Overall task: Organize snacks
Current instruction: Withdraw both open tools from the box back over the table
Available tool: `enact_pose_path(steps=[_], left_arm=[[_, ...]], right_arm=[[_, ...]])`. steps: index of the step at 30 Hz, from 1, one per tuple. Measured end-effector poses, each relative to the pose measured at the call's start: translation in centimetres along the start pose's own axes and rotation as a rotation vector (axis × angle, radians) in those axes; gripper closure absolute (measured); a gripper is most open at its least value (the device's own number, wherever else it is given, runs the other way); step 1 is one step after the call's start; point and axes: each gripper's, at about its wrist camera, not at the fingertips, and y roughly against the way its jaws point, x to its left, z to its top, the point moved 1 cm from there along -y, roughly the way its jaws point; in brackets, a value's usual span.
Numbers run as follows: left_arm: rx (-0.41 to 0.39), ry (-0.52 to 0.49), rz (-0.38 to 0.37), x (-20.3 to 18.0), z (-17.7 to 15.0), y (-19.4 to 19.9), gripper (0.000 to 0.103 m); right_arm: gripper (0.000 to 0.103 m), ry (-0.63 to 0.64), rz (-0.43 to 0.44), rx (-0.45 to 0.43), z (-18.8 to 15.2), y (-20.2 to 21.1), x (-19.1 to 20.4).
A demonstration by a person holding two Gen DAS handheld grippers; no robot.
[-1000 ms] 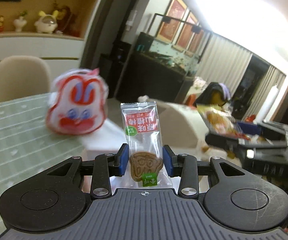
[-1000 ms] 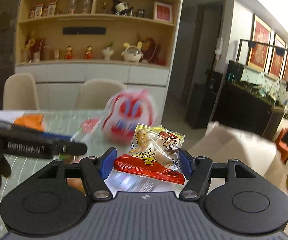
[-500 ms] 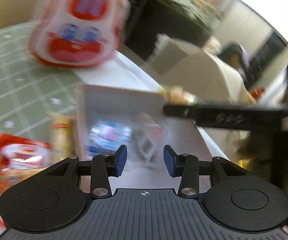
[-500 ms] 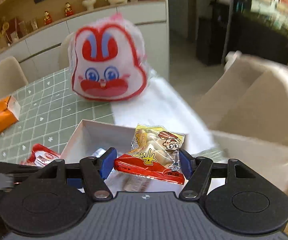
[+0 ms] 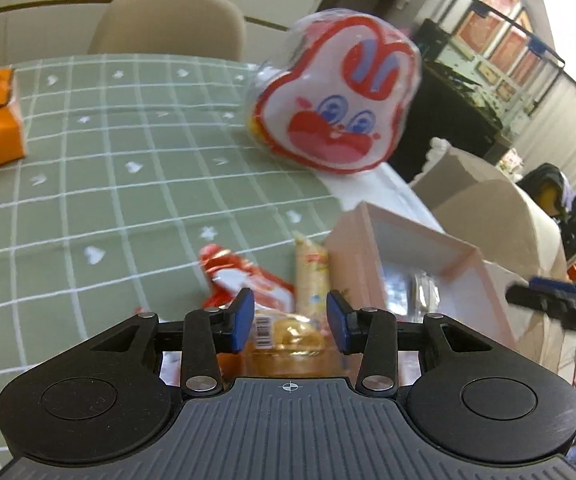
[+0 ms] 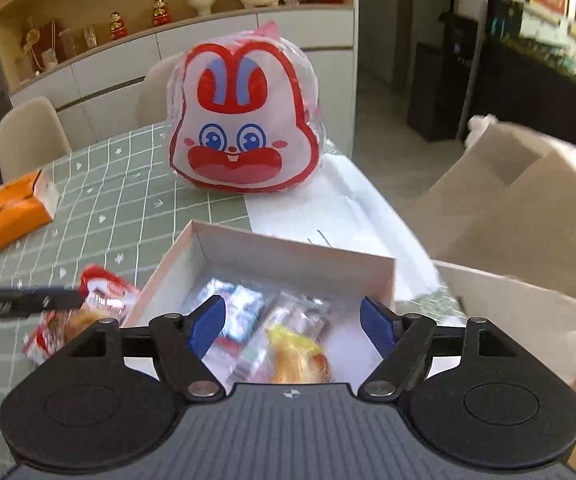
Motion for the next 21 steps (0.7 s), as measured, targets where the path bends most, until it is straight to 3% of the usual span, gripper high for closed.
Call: enact_pose_path(steps=[3,7,13,15,21], left_arm=[[-0.006,-0.02,-0.069,-1.8,1.5,-1.4,0.059],[0.107,-0.128,0.041,-3.1,3.1,-5.4,0.059],[0.19,-0.187,0.077,-2.3,2.6,-8.6,0.059],[0.191,-0.219,0.058,-2.3,1.9,-8.9,0.059],[0.195,-0.323,0.024,-2.8,0.1,-6.8,0.078]], right_arm=[[0.028,-0.022,-0.021,-0.028,-2.4,2.4,0.5],[0.028,-0.081,0.006,0.001,-6.5,4.8,1.3],[0.028,-0.036,-0.037,0.039,-12.9,7.0,3.8],[0.028,-0.023,-0.045,0.073,-14.4,6.7,4.5],[0.028,-0.112,-0.06,0.121,-17.6,6.0,5.4]])
